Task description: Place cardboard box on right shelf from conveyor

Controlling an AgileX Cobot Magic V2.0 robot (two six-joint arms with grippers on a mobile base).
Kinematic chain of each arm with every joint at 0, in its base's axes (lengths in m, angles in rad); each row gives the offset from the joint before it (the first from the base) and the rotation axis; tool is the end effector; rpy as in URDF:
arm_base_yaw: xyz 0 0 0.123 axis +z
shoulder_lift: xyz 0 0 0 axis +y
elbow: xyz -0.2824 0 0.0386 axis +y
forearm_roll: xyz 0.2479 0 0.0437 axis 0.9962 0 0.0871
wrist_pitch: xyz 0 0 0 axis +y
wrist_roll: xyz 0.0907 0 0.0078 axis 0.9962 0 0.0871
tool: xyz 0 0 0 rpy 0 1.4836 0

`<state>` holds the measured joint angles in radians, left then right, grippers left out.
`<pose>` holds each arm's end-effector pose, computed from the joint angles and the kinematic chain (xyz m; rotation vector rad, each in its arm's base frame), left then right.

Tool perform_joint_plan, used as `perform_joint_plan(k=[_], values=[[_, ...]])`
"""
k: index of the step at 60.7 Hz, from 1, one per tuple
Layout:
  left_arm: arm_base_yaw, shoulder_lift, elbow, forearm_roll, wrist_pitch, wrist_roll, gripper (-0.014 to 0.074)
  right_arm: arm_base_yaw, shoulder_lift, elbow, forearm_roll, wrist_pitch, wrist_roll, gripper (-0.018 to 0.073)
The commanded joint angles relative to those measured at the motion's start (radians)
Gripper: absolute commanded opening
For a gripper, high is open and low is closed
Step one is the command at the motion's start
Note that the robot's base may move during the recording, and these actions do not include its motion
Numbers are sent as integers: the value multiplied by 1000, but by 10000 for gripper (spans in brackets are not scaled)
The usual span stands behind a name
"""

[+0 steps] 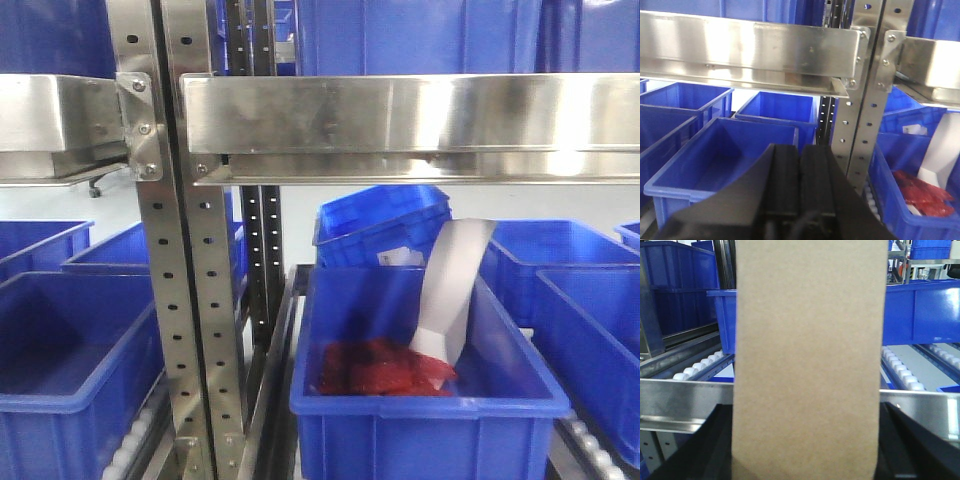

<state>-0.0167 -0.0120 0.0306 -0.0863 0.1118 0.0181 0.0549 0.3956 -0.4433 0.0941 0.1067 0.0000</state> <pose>0.0567 -0.0018 0.1933 -0.0337 1.6137 -0.0730 0.0906 0.0059 0.3254 0.0219 1.5433 0.1255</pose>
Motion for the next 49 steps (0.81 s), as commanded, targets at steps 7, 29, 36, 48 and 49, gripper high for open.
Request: perform_joint_plan(k=[7,29,36,48,49], values=[[1,-10,-3,-5,-82,-3,-119,-6,6,-32,0,-107,-9,55],[1,-10,-3,-5,-82,-3,-119,-6,6,-32,0,-107,-9,55],[1,-10,-3,-5,-82,-3,-119,-6,6,-32,0,-107,-9,55],[1,-10,-3,-5,-82,-3,-119,-6,6,-32,0,-107,-9,55],[1,-10,-3,-5,-82,-3,-119,-6,6,-32,0,-107,-9,55]])
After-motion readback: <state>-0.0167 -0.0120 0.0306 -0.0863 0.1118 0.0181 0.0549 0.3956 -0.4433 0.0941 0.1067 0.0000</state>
